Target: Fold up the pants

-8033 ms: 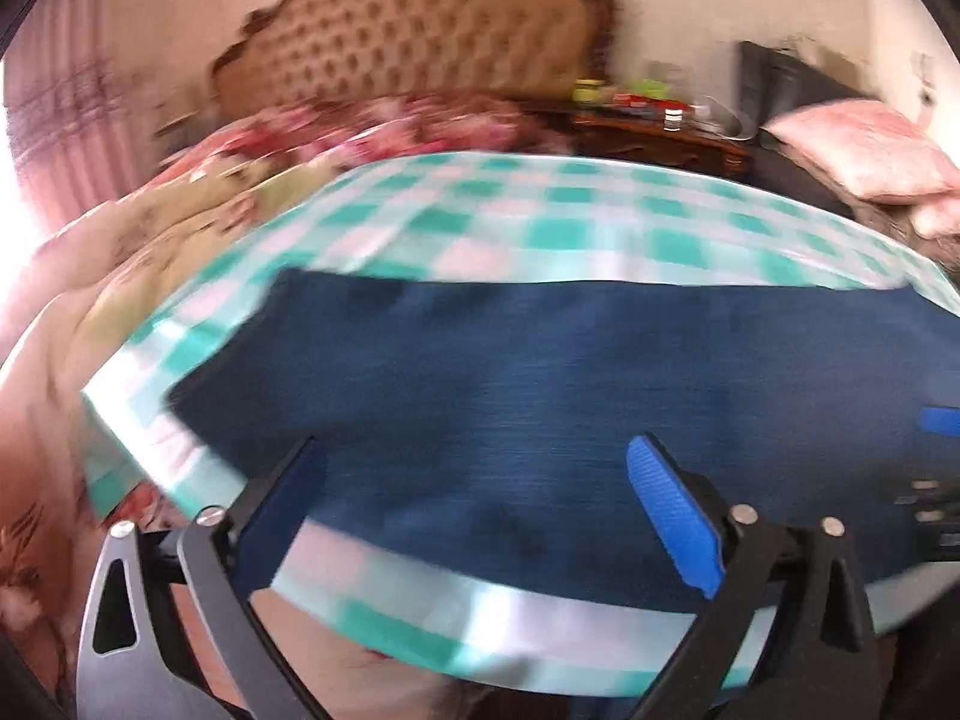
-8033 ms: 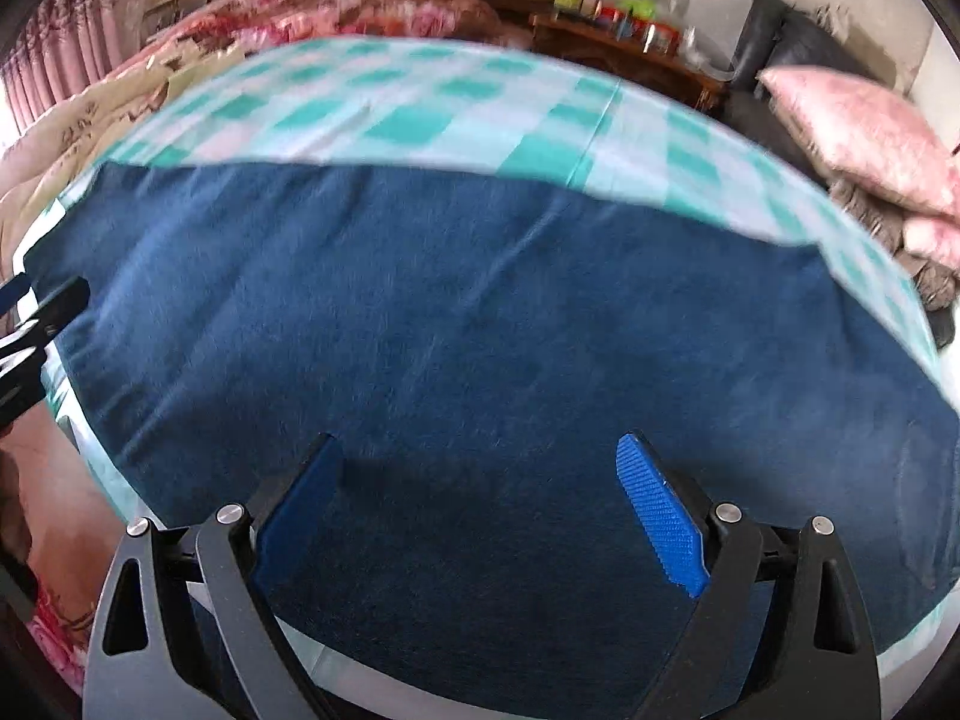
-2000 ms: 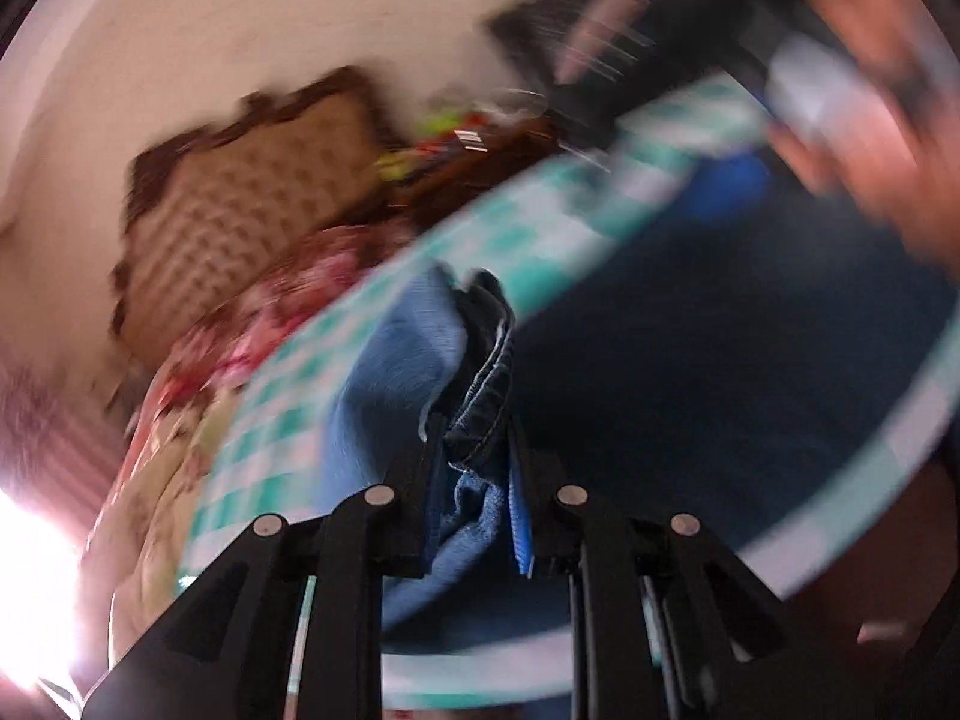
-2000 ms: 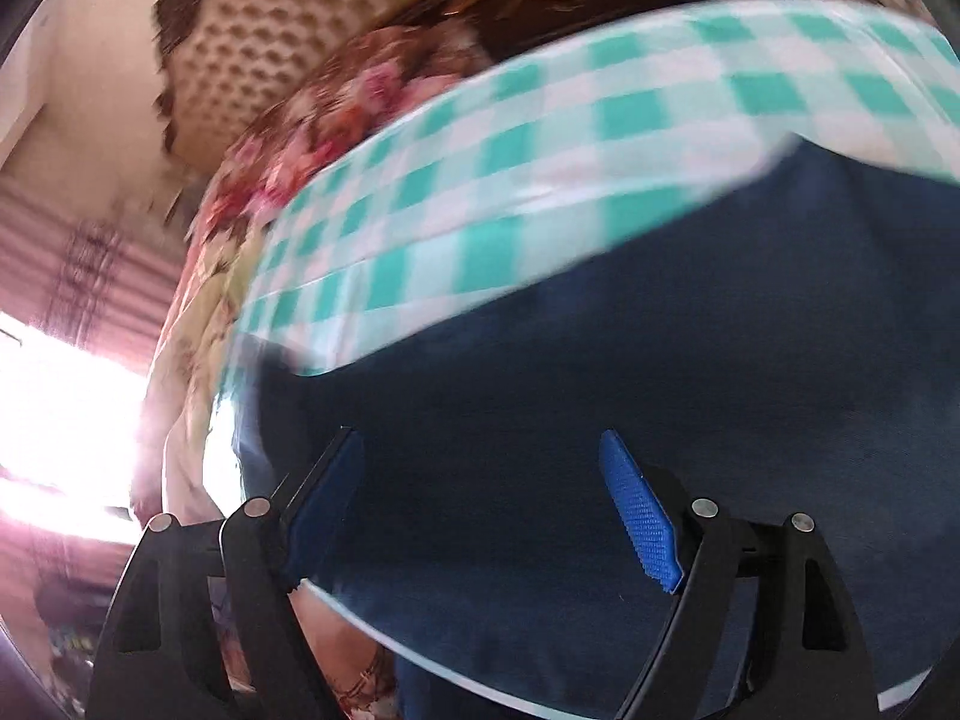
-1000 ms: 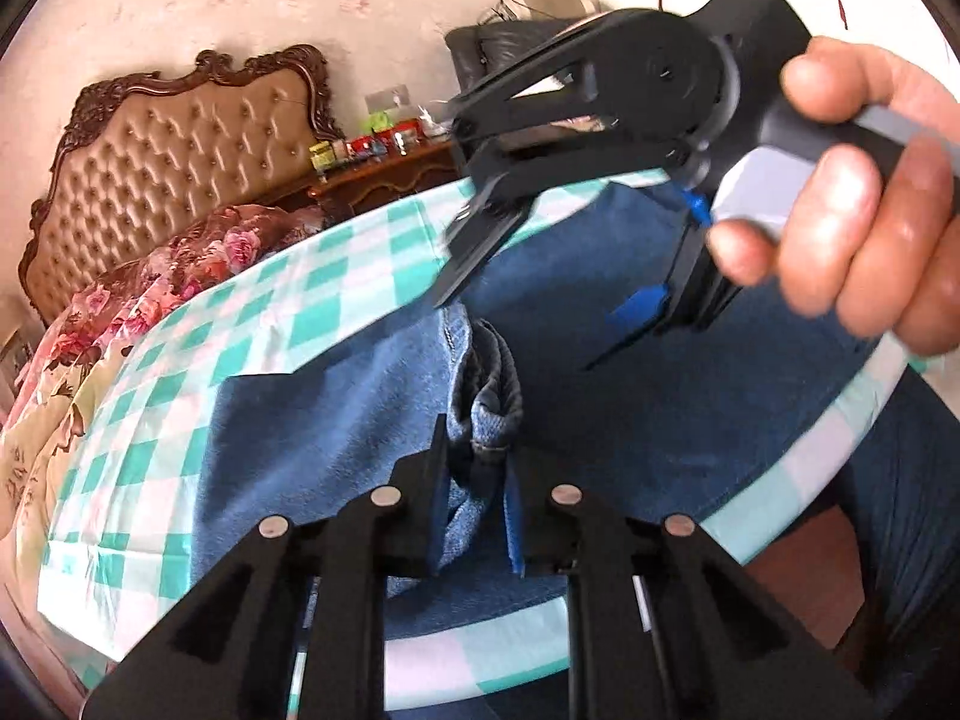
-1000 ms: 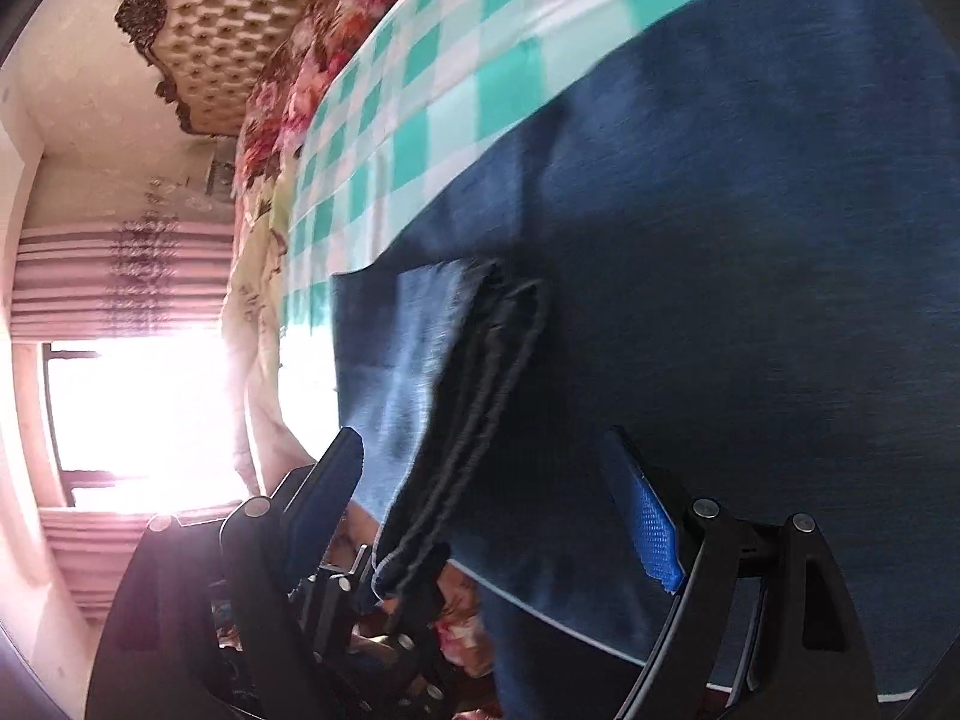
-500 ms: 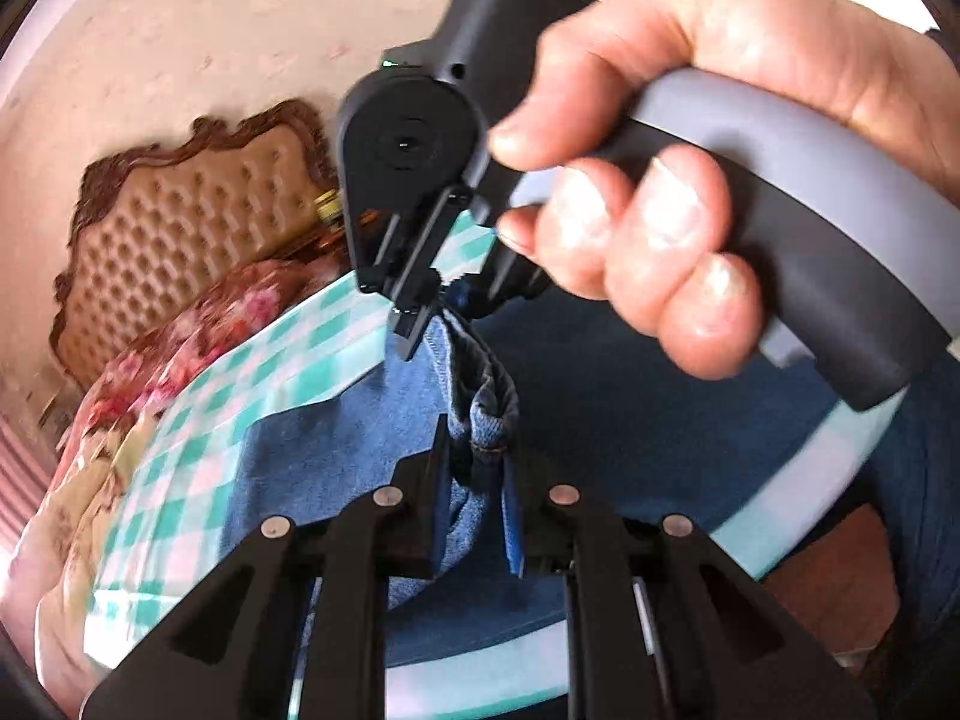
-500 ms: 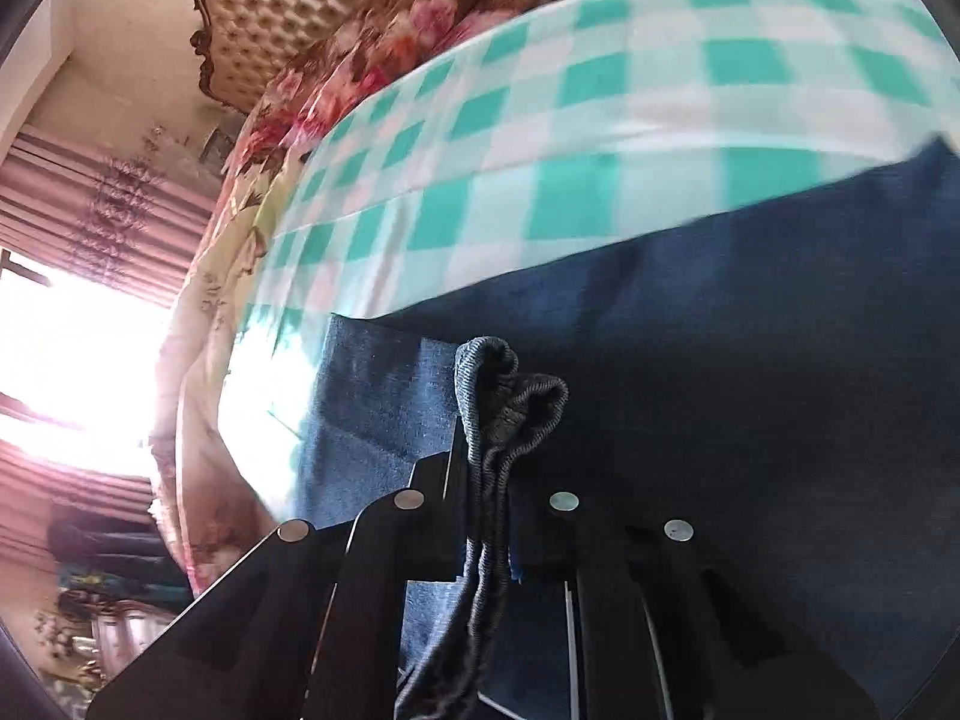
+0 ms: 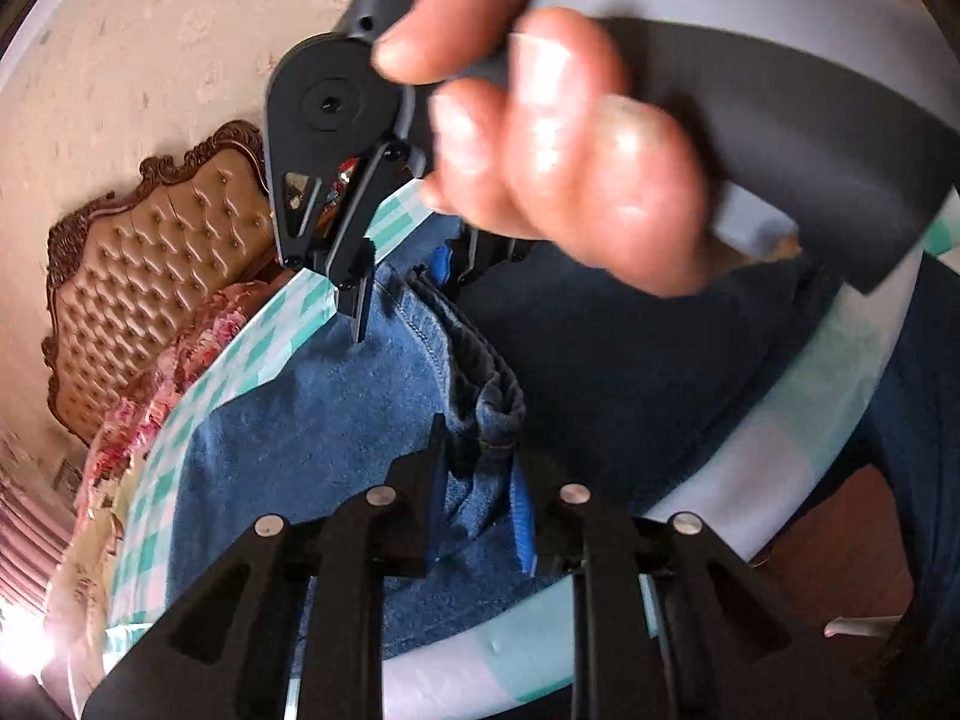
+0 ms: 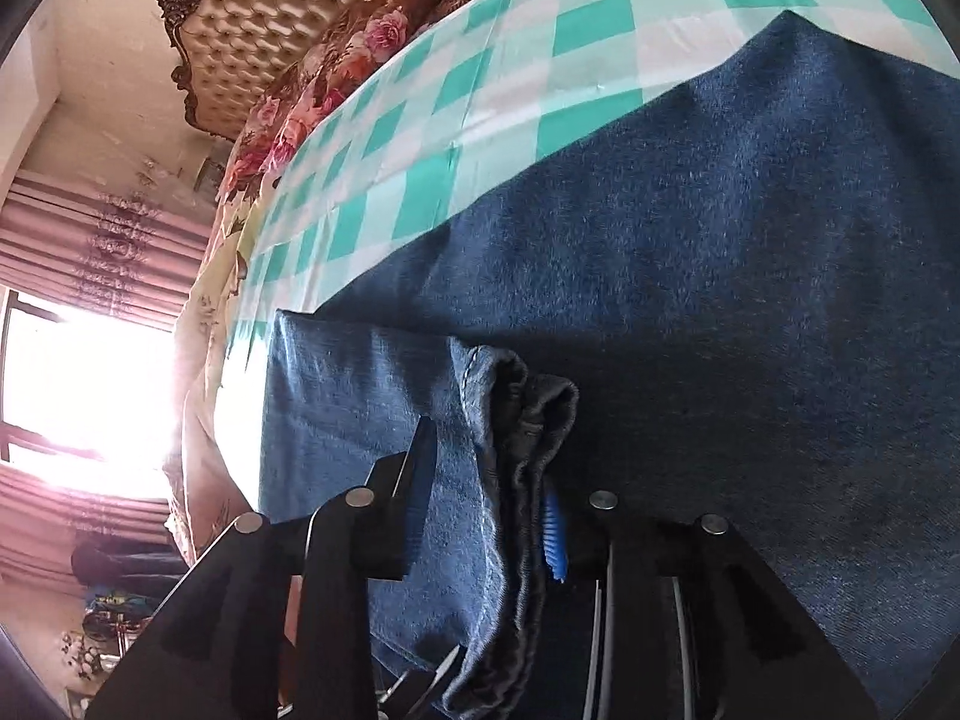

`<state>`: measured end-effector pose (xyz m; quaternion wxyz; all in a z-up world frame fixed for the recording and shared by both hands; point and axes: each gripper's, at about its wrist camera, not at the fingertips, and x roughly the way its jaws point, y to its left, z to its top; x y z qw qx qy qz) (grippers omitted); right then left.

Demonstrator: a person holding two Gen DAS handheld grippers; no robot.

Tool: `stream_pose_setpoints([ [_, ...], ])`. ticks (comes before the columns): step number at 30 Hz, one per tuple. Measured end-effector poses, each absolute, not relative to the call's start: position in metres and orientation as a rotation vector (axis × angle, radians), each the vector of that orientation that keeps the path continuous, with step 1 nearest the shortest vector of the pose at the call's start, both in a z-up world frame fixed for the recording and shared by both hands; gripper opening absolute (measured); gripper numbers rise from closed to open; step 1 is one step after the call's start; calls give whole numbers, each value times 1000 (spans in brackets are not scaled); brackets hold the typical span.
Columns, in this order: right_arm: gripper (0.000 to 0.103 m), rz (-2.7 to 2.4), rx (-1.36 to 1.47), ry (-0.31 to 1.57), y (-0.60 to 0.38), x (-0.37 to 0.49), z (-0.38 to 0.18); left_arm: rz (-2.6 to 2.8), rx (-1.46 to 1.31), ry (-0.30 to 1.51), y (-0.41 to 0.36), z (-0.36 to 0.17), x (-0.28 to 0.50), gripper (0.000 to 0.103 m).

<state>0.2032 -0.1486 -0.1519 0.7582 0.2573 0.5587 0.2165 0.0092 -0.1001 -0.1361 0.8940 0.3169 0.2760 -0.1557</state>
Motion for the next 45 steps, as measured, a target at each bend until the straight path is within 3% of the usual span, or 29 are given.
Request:
stream_pose_setpoints([
  [1,30,471,549,1214,-148,203,-151,-317,662,569,-101,-137,9,15],
  [2,16,457,523,1214,-148,202,-151,-311,672,565,-101,-137,7,15],
  [3,12,449,517,1217,-145,204,-150,-305,687,558,-102,-136,6,14],
  [11,12,445,497,1171,-172,194,-127,-354,695,510,-119,-119,2,14],
  [38,12,361,424,1163,-198,192,-144,-430,714,540,-141,-134,14,14],
  [40,12,344,373,1151,-191,190,-140,-428,696,544,-139,-132,17,18],
  [41,15,321,335,1143,-187,189,-137,-430,683,549,-136,-130,18,27],
  [42,22,281,288,1131,-185,187,-132,-434,662,552,-132,-127,18,46],
  [43,28,237,244,1109,-183,185,-126,-434,630,550,-126,-121,18,57],
  [44,42,184,203,1077,-183,181,-119,-428,593,538,-117,-113,16,71],
  [45,49,117,151,1027,-183,175,-108,-411,540,514,-102,-102,12,74],
])
